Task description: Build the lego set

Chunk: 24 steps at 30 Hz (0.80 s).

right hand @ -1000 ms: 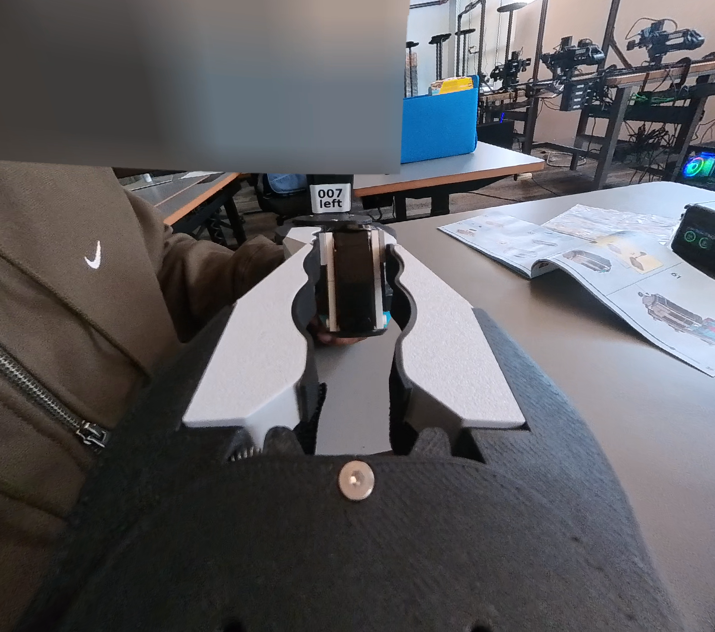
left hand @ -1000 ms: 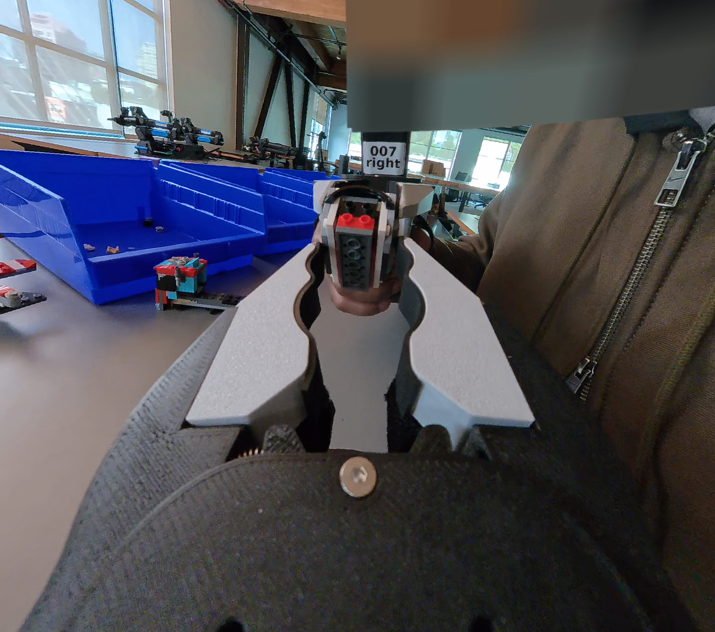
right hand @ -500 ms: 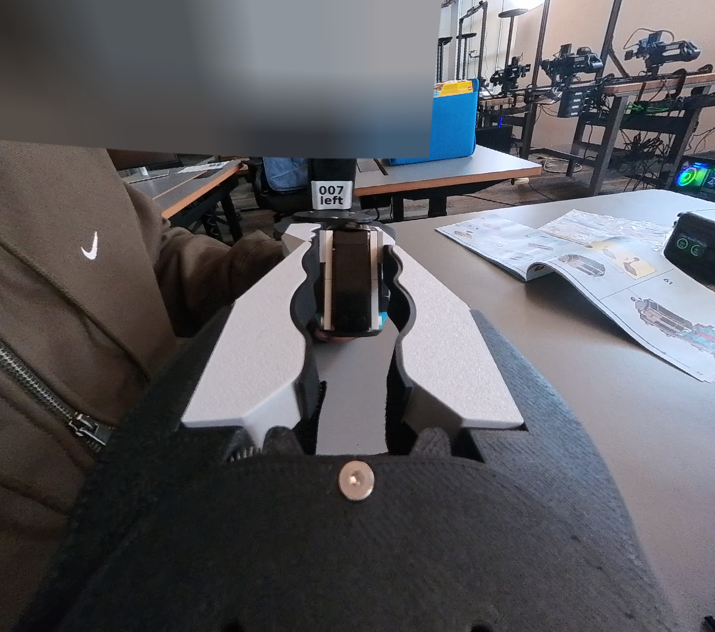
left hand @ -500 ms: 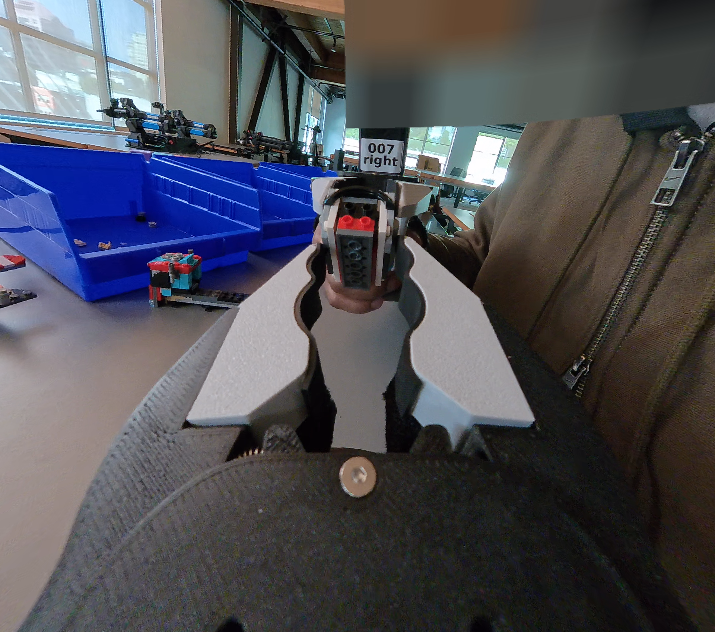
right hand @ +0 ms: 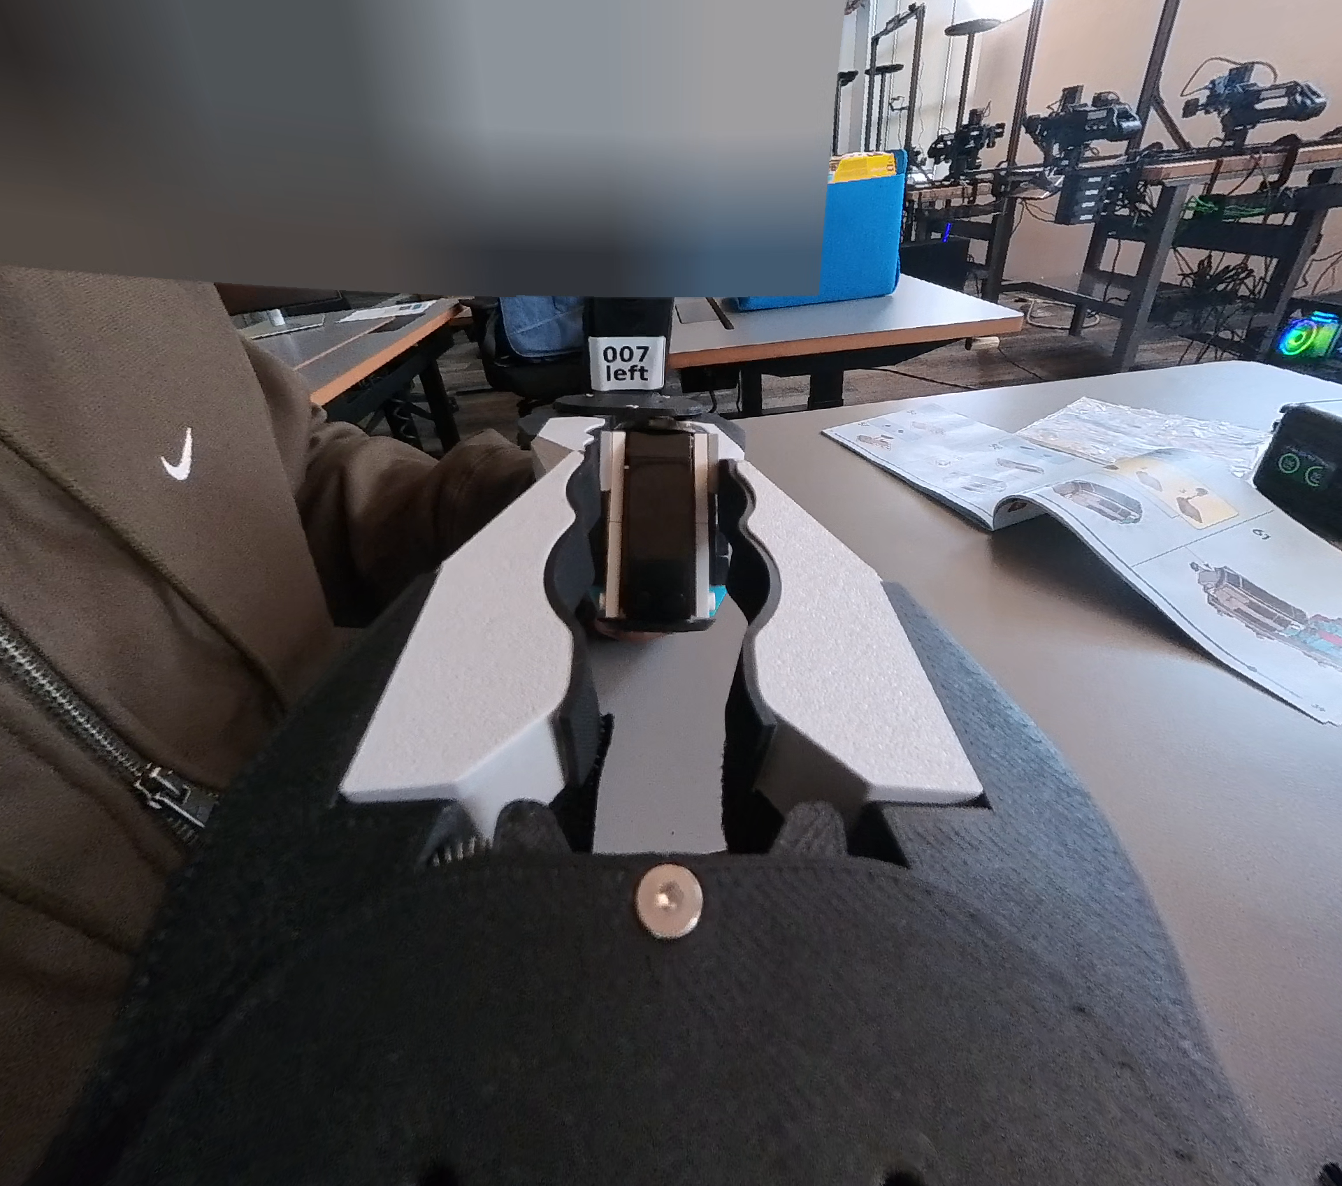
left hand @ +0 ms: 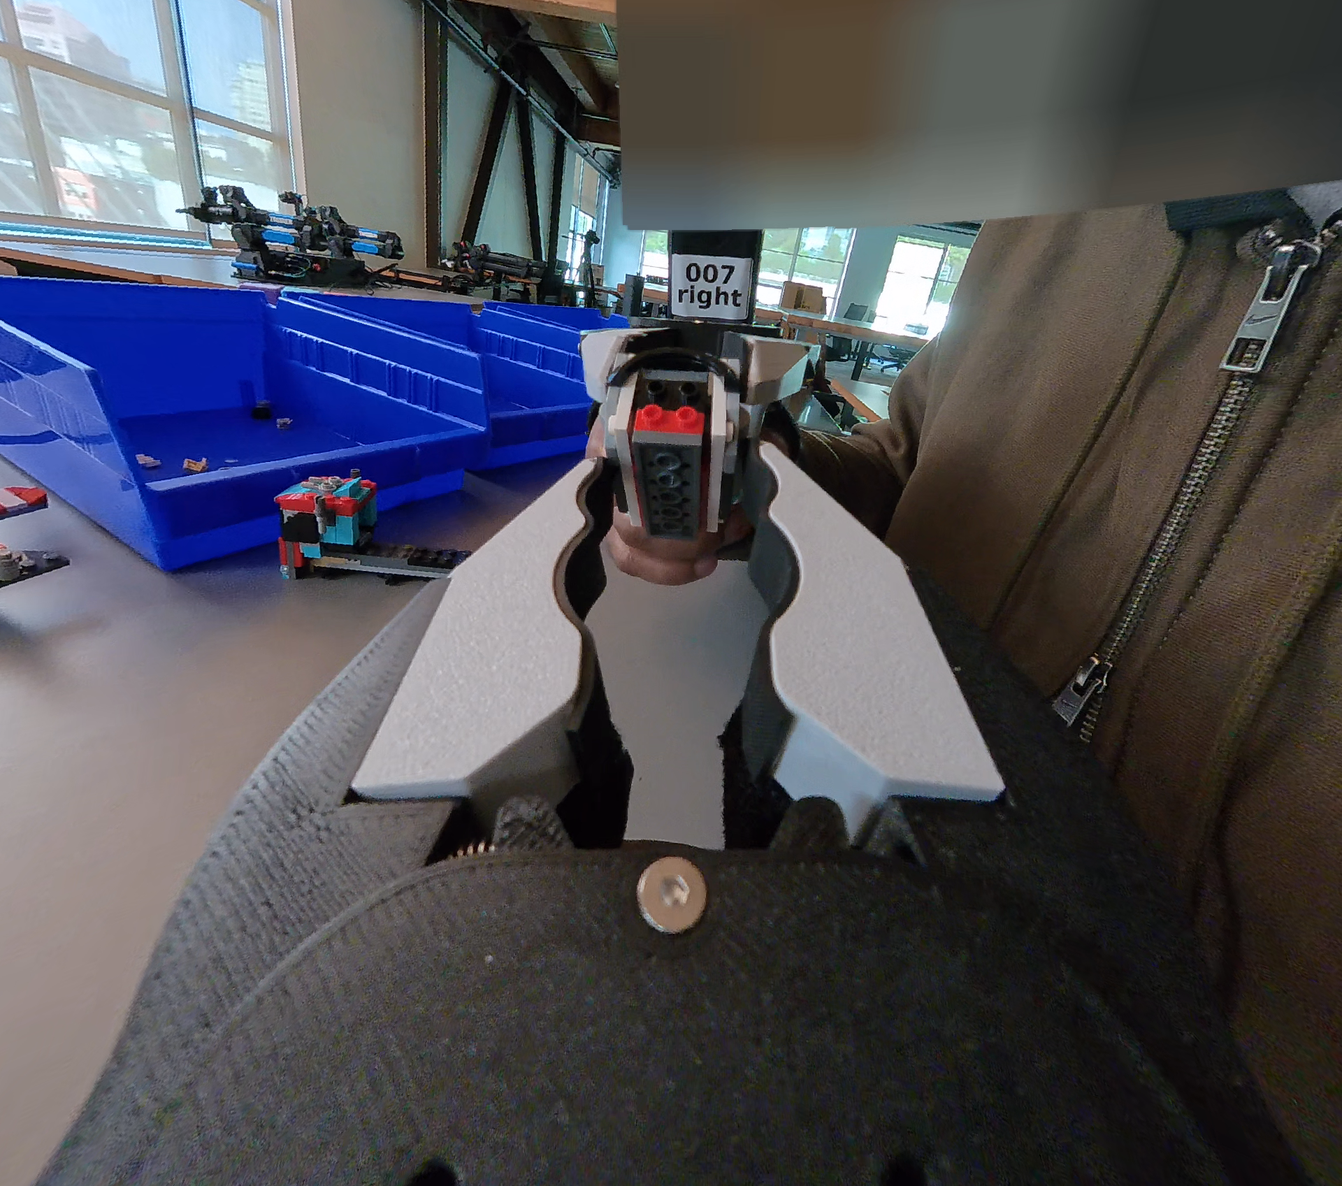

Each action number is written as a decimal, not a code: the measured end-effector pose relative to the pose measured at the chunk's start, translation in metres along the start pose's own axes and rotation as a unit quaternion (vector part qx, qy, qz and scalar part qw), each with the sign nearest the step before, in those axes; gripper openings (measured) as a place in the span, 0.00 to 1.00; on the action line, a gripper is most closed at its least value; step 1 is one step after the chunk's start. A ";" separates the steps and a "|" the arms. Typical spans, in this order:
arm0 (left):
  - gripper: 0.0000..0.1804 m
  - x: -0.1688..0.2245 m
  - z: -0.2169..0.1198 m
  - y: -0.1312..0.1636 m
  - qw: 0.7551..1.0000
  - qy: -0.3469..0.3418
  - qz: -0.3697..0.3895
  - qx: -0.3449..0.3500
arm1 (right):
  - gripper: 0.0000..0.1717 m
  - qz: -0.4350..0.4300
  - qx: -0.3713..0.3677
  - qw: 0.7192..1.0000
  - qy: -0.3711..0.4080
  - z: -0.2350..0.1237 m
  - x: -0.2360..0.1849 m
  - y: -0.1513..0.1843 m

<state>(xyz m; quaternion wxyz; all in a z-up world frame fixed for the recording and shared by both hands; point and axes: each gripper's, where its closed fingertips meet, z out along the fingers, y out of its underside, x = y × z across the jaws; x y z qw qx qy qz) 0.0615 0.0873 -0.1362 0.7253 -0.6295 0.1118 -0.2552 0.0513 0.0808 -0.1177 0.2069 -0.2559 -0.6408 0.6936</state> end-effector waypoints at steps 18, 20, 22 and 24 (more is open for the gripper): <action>0.21 -0.002 -0.009 -0.008 1.000 -0.005 -0.001 0.027 | 0.26 -0.011 -0.029 1.000 -0.003 -0.005 -0.001 0.007; 0.21 -0.001 -0.009 -0.010 0.999 -0.004 0.001 0.034 | 0.26 -0.013 -0.032 0.999 -0.005 -0.003 -0.003 0.008; 0.21 0.001 -0.009 -0.011 0.999 0.000 0.005 0.038 | 0.25 -0.016 -0.032 0.999 -0.005 -0.002 -0.005 0.009; 0.21 0.002 -0.008 -0.010 0.999 0.004 0.005 0.038 | 0.23 -0.019 -0.031 0.999 -0.005 -0.002 -0.005 0.008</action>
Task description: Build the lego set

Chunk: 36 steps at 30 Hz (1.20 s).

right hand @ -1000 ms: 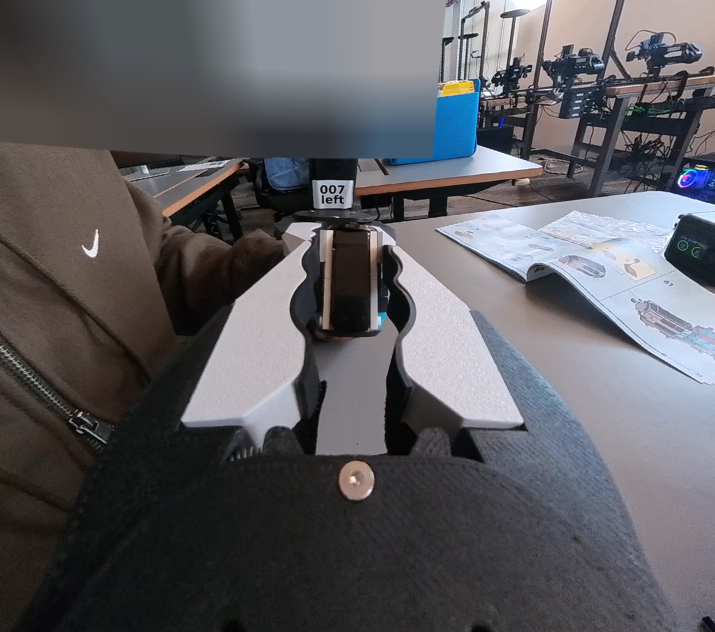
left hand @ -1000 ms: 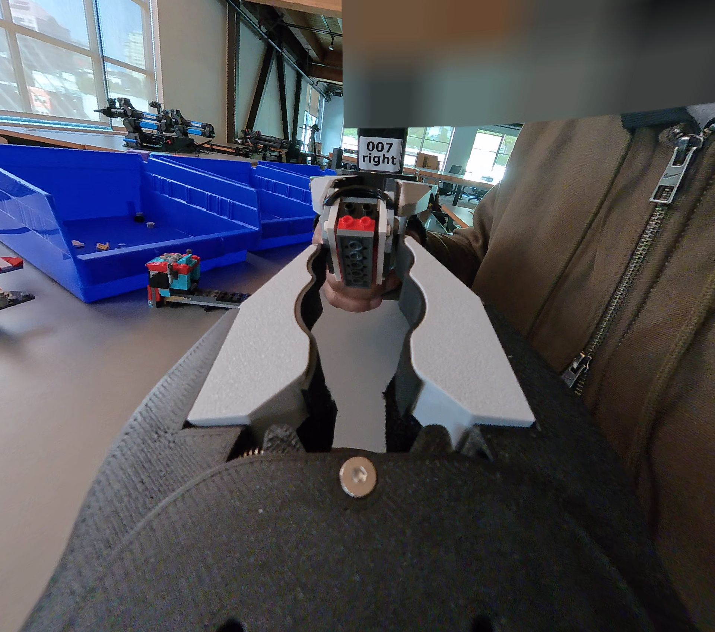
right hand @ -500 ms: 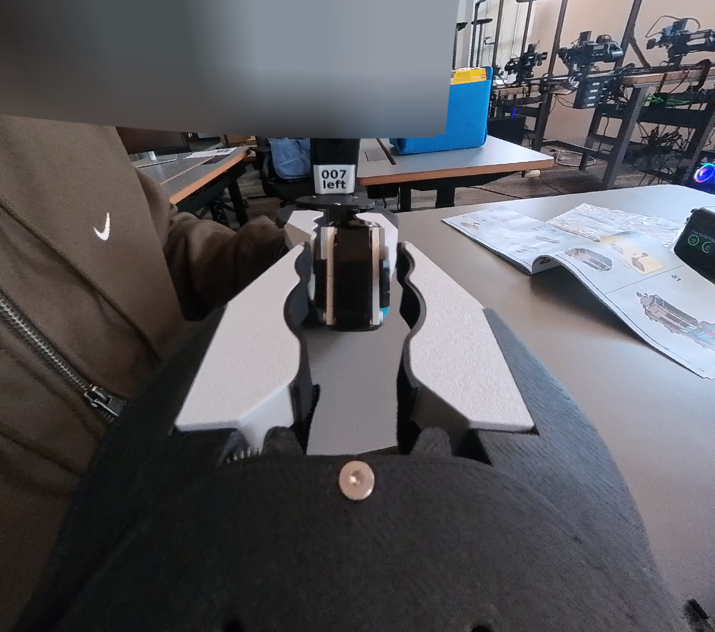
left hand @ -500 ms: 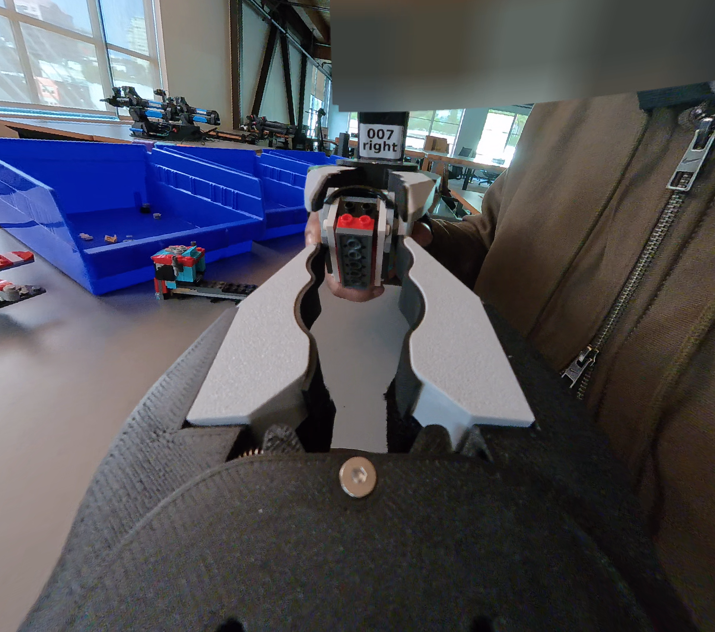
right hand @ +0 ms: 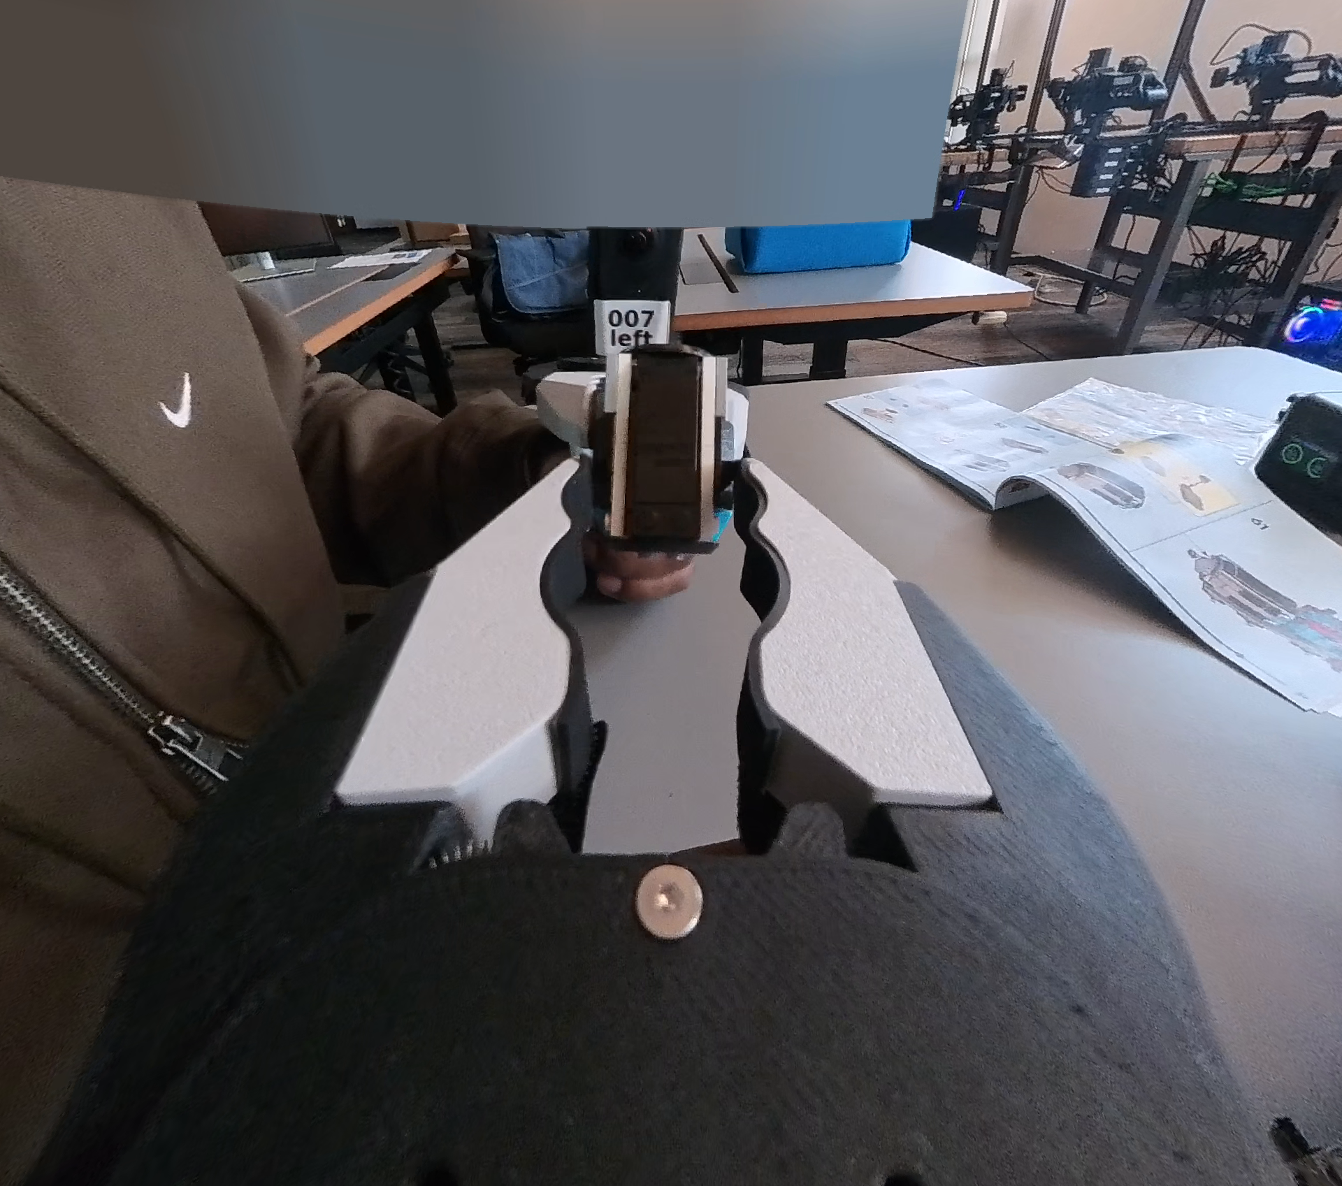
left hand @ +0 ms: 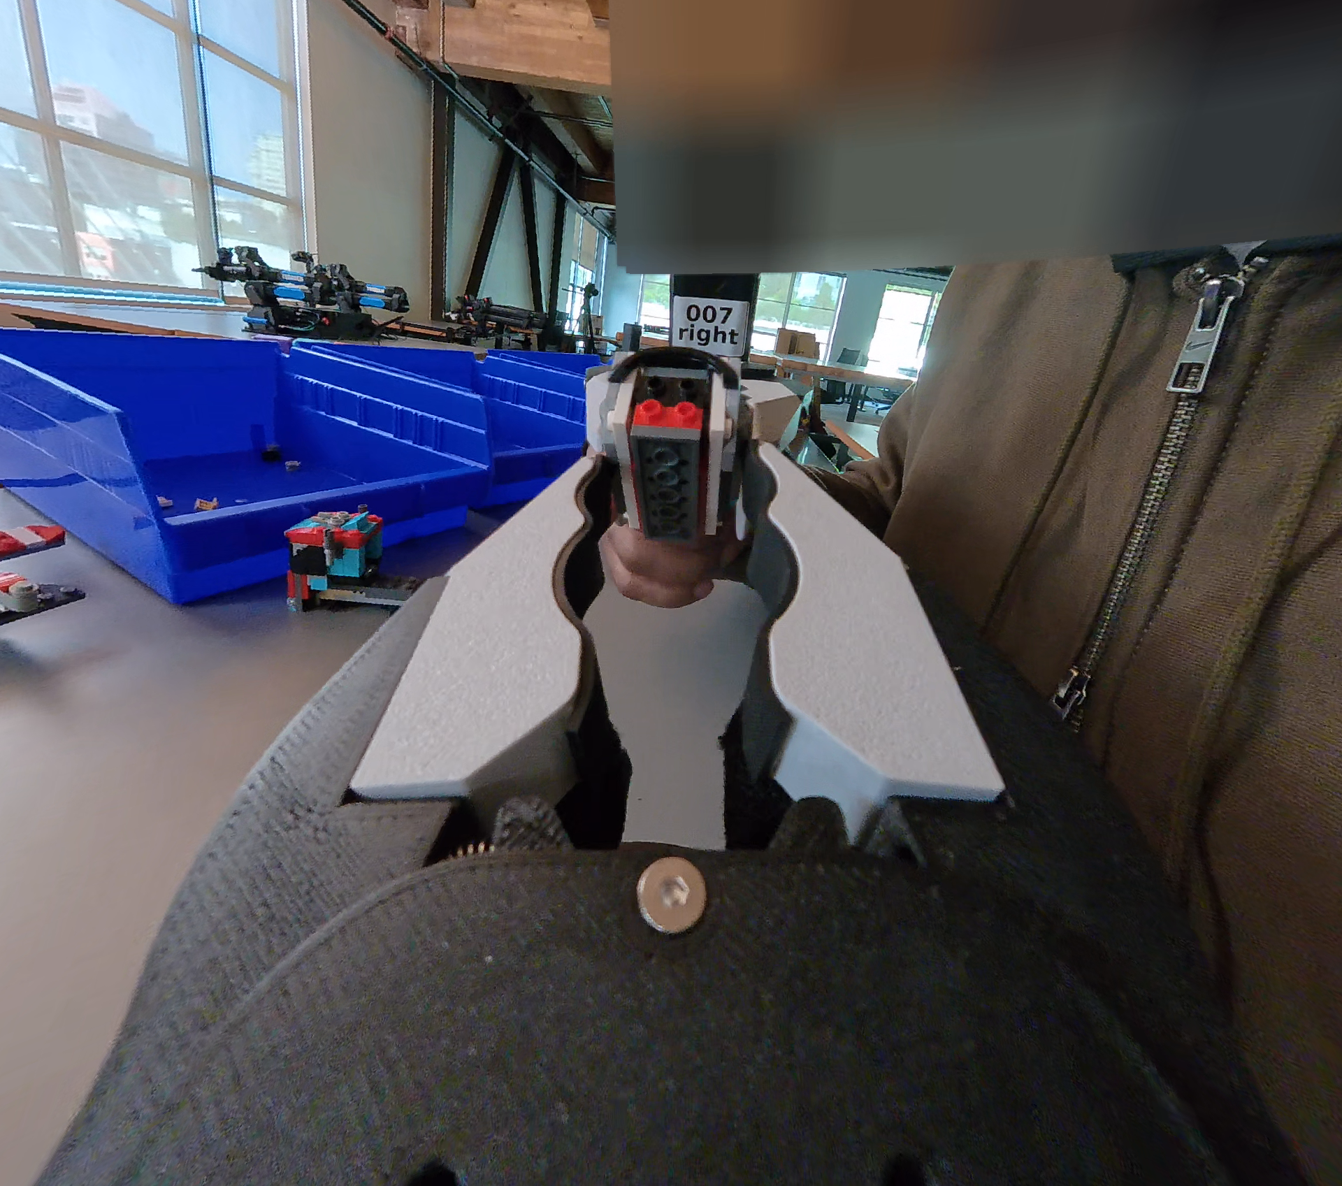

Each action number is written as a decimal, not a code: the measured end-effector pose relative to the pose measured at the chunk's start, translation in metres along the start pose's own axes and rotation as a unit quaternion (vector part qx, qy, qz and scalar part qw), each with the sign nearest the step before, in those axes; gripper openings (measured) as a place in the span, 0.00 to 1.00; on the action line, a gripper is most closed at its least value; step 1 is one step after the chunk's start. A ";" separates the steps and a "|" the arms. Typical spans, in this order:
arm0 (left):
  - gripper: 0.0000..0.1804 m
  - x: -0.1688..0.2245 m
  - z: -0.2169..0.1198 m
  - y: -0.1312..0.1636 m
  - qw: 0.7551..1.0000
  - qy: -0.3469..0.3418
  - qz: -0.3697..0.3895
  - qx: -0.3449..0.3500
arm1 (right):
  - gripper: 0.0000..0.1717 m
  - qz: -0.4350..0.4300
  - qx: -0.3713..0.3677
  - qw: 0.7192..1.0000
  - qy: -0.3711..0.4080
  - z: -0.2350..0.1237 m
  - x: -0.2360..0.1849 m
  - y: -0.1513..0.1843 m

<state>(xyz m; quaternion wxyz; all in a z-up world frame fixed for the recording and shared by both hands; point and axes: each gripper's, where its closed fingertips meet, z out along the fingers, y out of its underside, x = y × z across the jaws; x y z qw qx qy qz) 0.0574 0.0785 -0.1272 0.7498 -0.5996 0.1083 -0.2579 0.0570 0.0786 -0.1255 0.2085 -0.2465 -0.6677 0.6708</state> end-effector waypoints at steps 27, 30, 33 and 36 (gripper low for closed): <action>0.20 0.021 0.000 -0.010 0.995 0.035 0.086 0.033 | 0.25 -0.054 0.019 0.998 -0.018 -0.002 -0.019 -0.009; 0.20 0.023 -0.002 -0.013 0.994 0.040 0.088 0.044 | 0.27 -0.053 0.016 0.998 -0.020 -0.002 -0.020 -0.008; 0.20 0.025 -0.001 -0.013 0.994 0.044 0.091 0.046 | 0.27 -0.055 0.018 0.998 -0.024 -0.001 -0.023 -0.008; 0.20 0.027 -0.001 -0.013 0.994 0.048 0.090 0.049 | 0.25 -0.061 0.019 0.998 -0.025 0.001 -0.026 -0.008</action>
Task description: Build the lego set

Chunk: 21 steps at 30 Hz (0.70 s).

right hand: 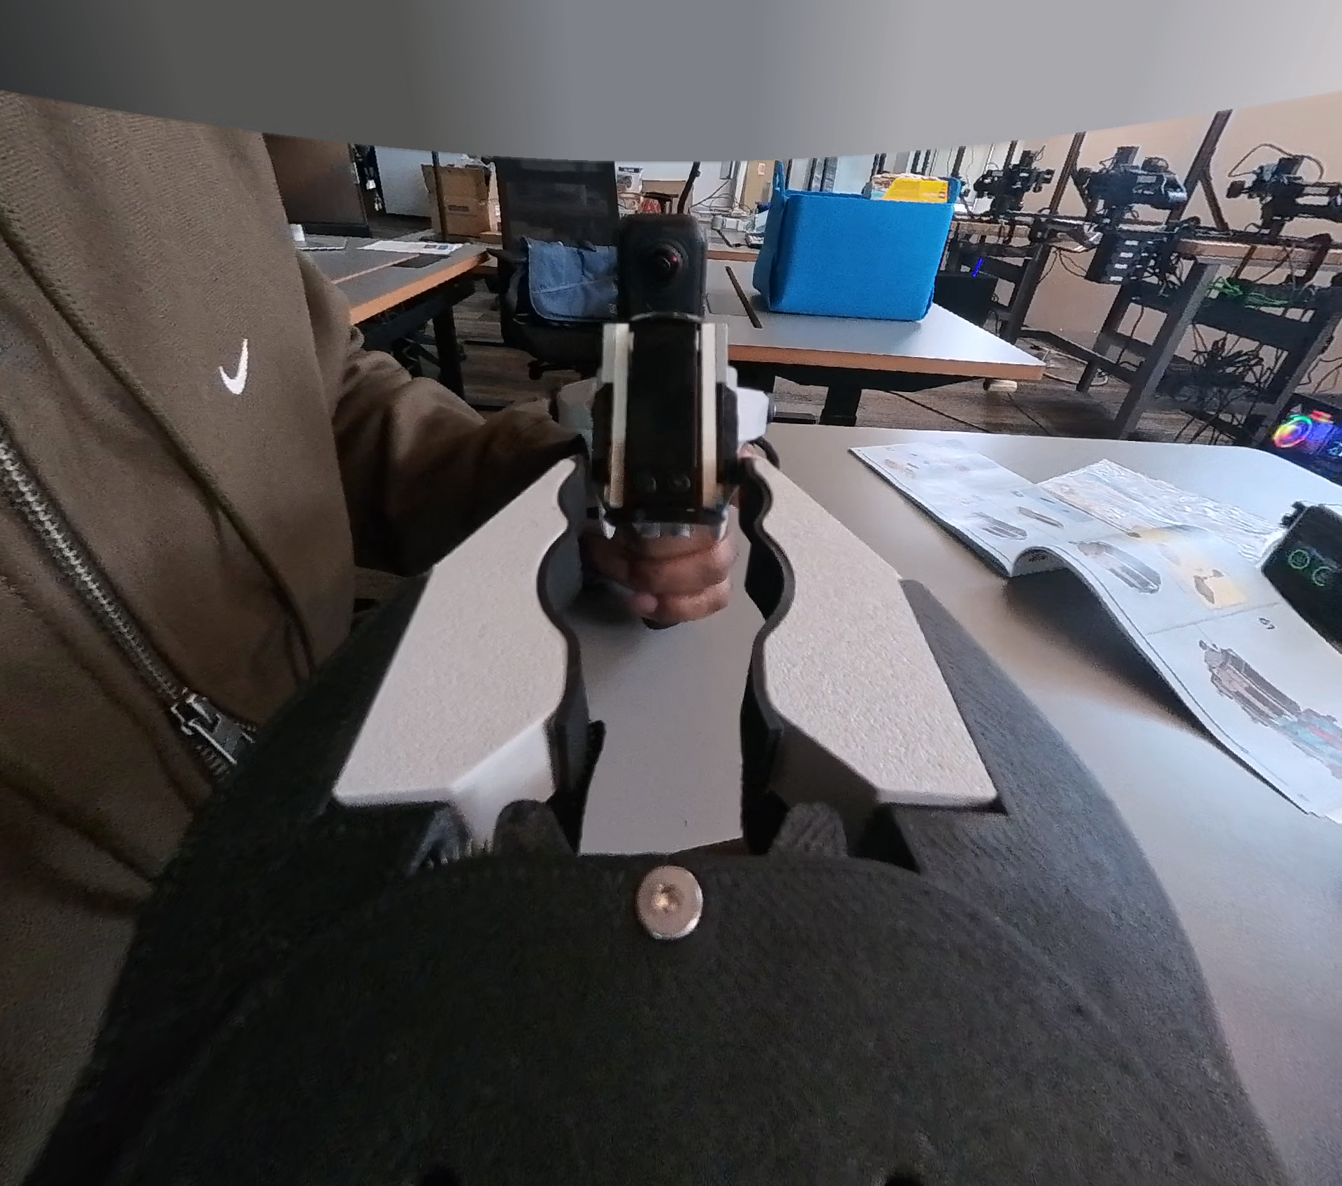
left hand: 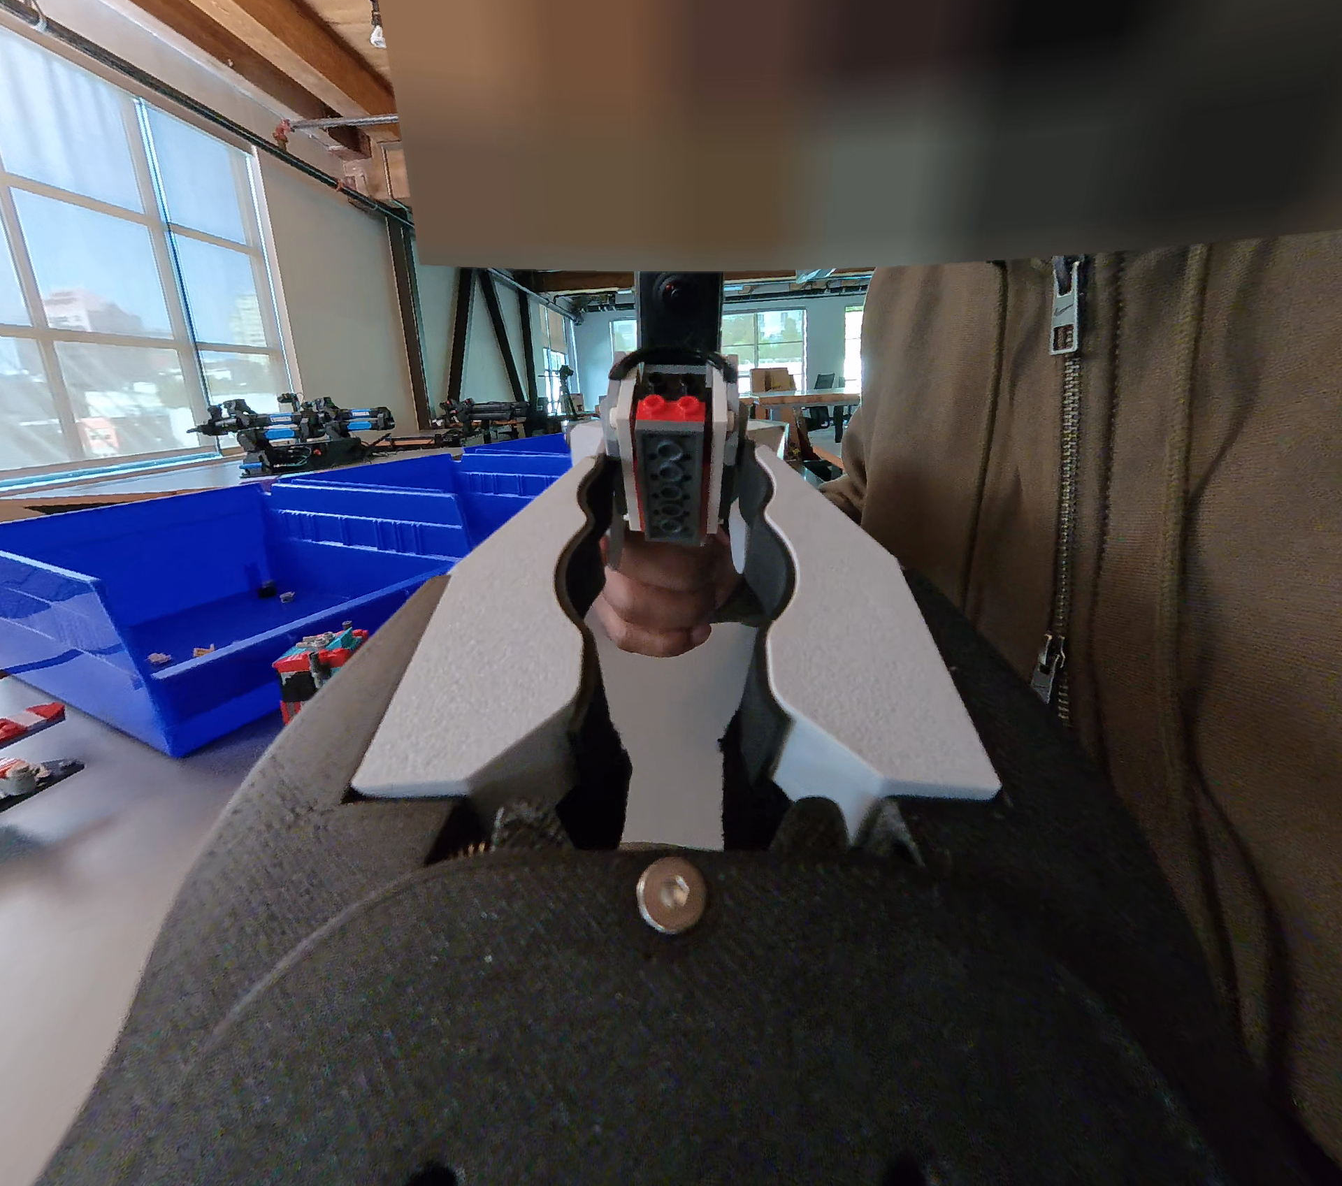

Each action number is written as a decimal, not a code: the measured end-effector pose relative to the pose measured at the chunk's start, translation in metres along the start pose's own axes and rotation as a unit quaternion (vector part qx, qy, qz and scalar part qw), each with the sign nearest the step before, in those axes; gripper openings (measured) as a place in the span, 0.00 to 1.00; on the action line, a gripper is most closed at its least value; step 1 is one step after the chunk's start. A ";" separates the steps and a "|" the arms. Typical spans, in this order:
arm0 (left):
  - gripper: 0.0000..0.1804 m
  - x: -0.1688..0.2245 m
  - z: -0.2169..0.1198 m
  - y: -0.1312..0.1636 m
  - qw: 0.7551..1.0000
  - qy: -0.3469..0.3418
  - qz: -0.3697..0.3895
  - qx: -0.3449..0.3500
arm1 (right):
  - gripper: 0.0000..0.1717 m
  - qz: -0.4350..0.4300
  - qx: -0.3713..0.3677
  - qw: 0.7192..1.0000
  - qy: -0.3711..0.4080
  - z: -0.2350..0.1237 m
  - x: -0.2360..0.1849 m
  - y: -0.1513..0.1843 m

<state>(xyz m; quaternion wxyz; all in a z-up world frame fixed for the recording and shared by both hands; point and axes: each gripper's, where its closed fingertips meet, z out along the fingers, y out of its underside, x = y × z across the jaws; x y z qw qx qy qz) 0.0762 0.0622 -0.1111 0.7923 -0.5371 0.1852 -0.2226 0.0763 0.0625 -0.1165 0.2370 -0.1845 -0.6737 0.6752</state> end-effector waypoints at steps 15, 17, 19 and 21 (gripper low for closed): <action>0.19 0.002 0.001 0.003 1.000 0.007 -0.003 -0.006 | 0.24 -0.017 -0.004 1.000 -0.002 -0.001 -0.001 0.001; 0.19 0.001 0.001 0.003 1.000 0.007 -0.002 -0.007 | 0.24 -0.017 -0.005 1.000 -0.002 -0.001 0.000 0.001; 0.19 0.001 0.001 0.004 1.000 0.005 -0.001 -0.008 | 0.24 -0.016 -0.007 1.000 -0.003 -0.002 0.000 0.002; 0.19 0.001 0.001 0.004 1.000 0.004 -0.001 -0.009 | 0.24 -0.014 -0.007 1.000 -0.003 -0.002 0.001 0.002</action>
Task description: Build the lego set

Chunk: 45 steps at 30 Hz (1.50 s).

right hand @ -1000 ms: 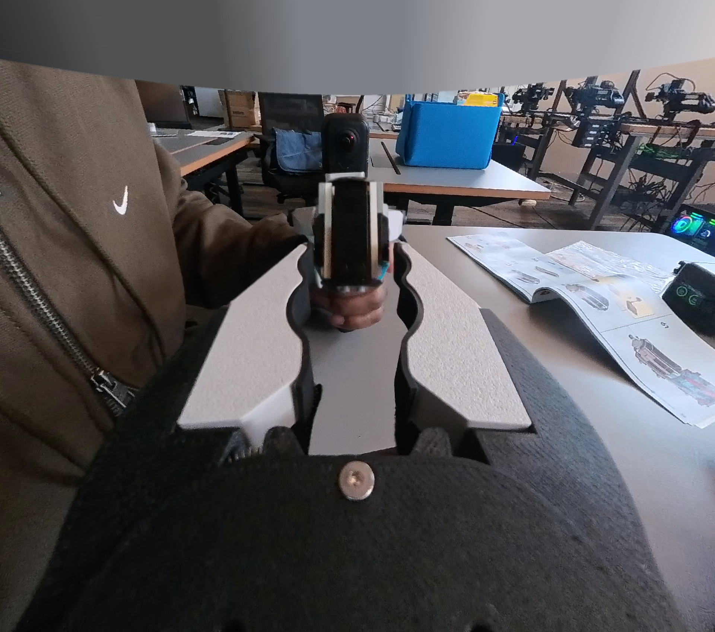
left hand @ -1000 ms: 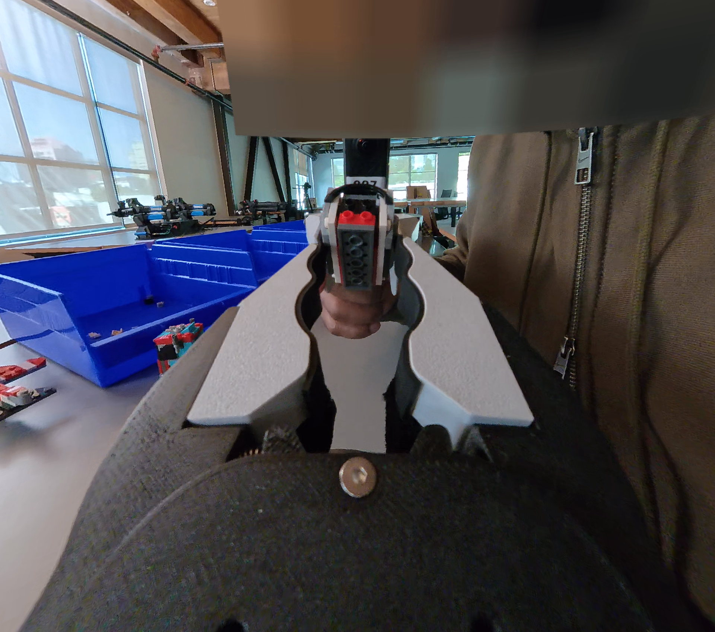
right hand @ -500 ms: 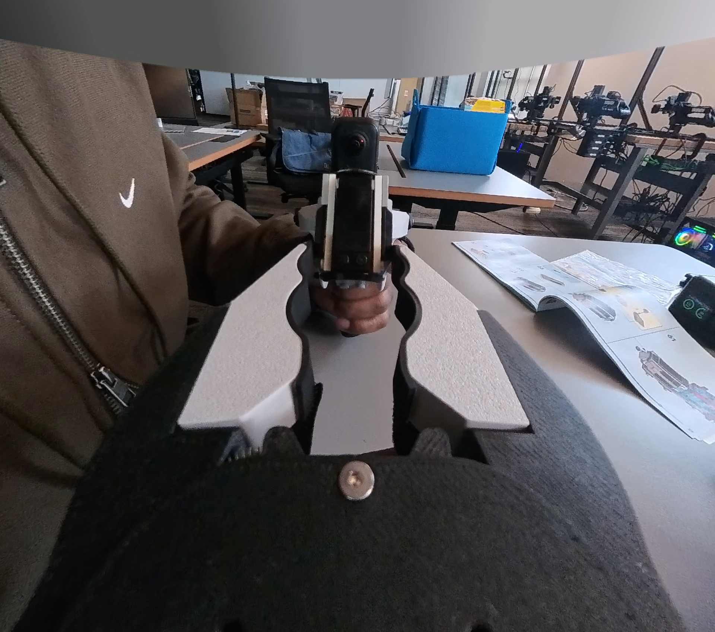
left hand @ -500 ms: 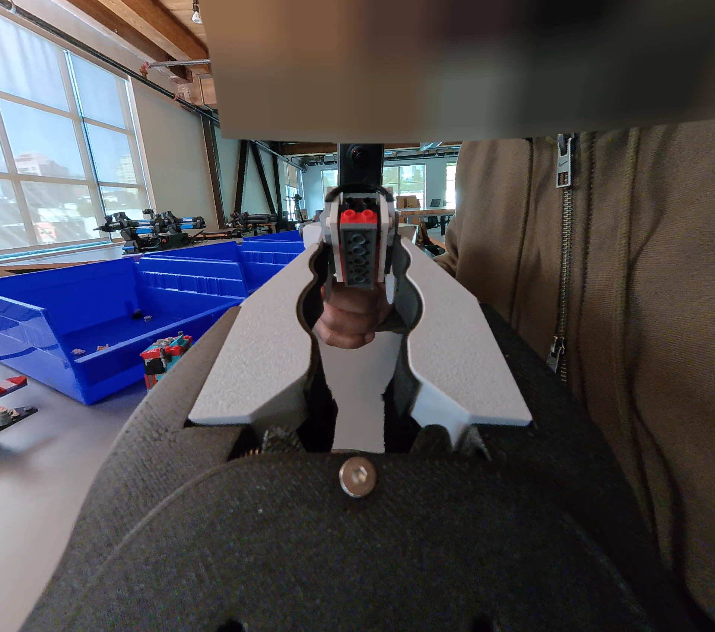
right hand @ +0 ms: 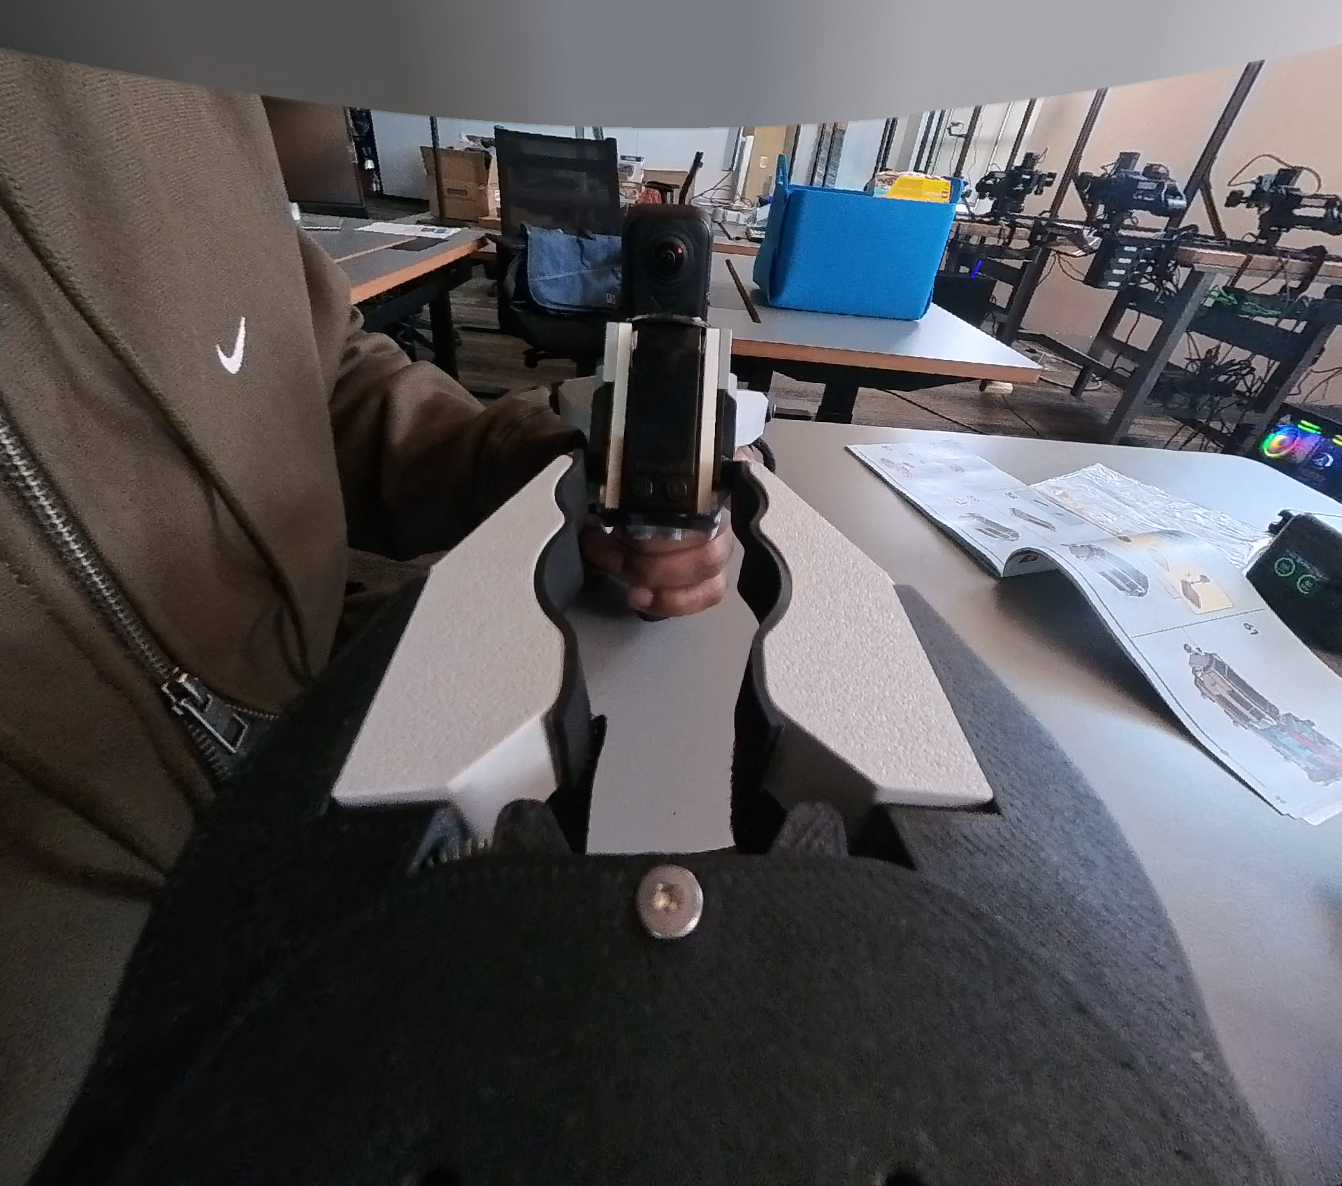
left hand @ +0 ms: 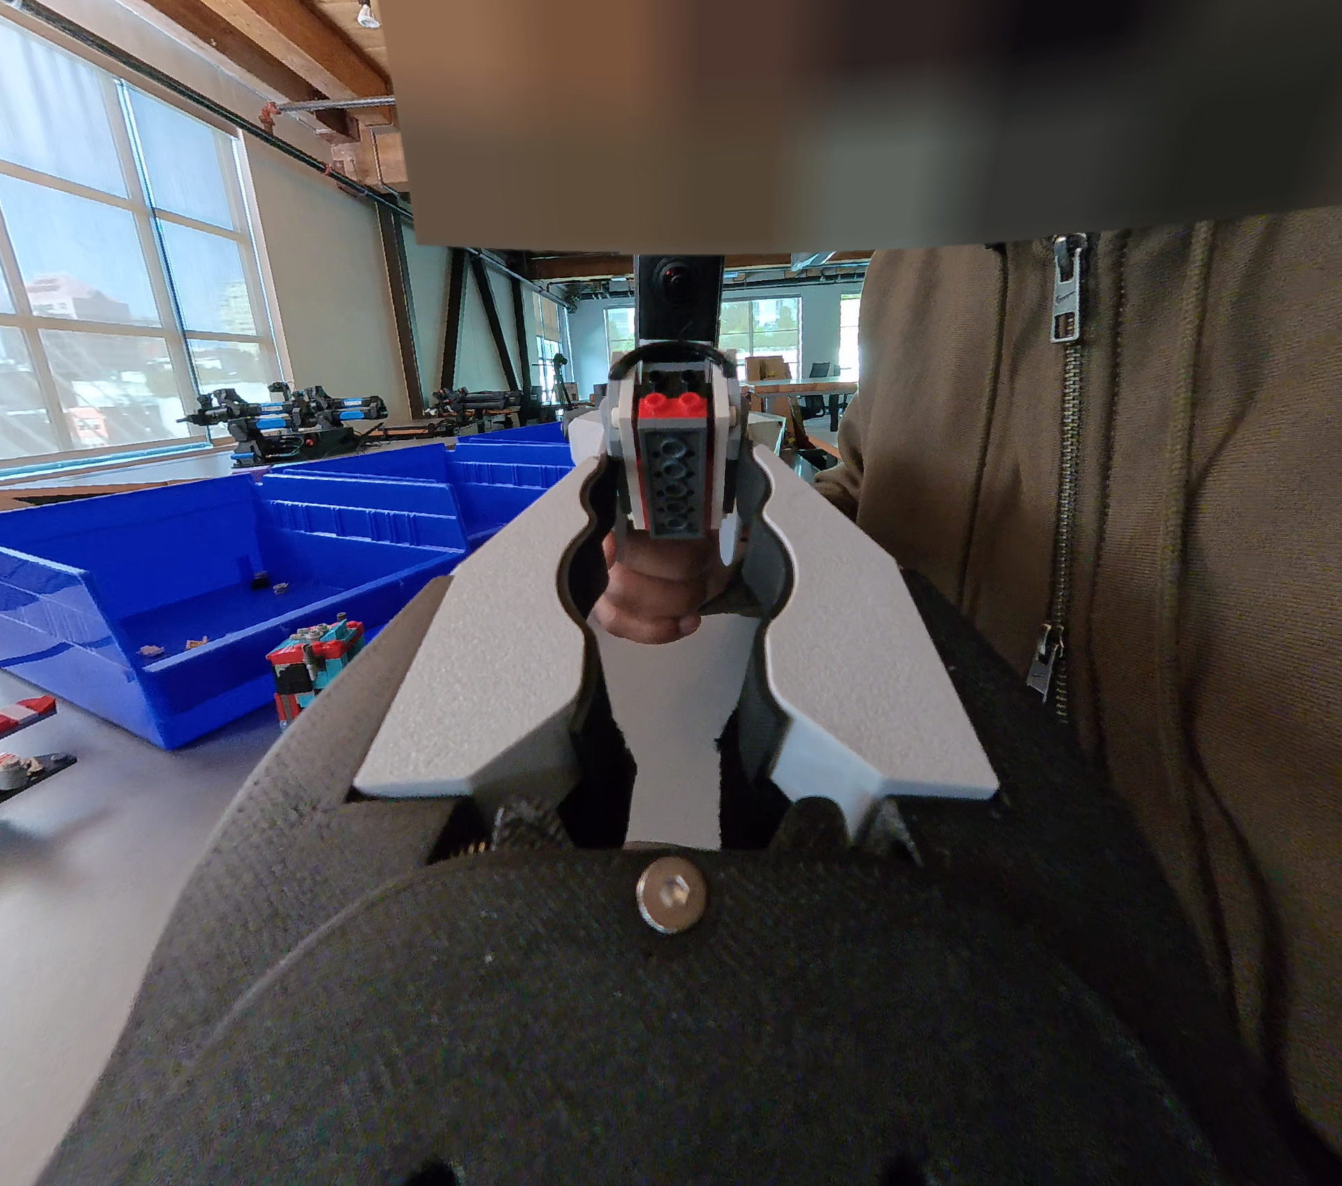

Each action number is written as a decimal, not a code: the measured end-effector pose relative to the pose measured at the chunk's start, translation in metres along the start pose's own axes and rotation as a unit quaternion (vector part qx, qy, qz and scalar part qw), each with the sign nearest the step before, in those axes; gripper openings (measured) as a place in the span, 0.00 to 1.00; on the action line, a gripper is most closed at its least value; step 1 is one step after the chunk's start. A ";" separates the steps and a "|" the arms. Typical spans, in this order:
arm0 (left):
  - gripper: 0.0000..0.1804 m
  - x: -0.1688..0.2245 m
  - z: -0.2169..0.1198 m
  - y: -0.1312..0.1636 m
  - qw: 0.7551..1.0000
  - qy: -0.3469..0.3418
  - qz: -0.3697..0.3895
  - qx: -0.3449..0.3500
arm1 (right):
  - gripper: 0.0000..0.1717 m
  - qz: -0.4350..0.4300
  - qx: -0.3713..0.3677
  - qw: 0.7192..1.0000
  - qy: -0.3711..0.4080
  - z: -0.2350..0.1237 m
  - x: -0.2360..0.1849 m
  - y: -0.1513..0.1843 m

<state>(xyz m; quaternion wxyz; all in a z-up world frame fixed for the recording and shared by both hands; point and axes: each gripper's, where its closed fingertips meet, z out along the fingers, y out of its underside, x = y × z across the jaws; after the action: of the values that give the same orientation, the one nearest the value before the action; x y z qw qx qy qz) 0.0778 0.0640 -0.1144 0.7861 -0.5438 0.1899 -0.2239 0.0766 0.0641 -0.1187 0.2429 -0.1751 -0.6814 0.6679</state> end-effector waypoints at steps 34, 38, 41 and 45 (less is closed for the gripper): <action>0.19 -0.028 -0.002 0.012 0.990 -0.081 -0.108 -0.039 | 0.27 0.153 0.015 0.988 0.016 -0.002 0.028 0.013; 0.19 -0.028 -0.004 0.014 0.983 -0.102 -0.147 -0.052 | 0.24 0.168 0.015 0.986 0.009 0.000 0.027 0.013; 0.19 -0.026 -0.008 0.013 0.979 -0.111 -0.161 -0.058 | 0.24 0.178 0.017 0.984 0.005 0.004 0.025 0.013; 0.19 -0.025 -0.011 0.011 0.973 -0.122 -0.191 -0.051 | 0.24 0.185 0.008 0.983 0.015 0.007 0.027 0.014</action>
<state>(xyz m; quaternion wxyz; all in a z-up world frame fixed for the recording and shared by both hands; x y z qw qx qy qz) 0.0525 0.0727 -0.1266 0.7173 -0.6328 -0.0040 -0.2916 0.0495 0.0739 -0.1304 0.1266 -0.3059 -0.6285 0.7038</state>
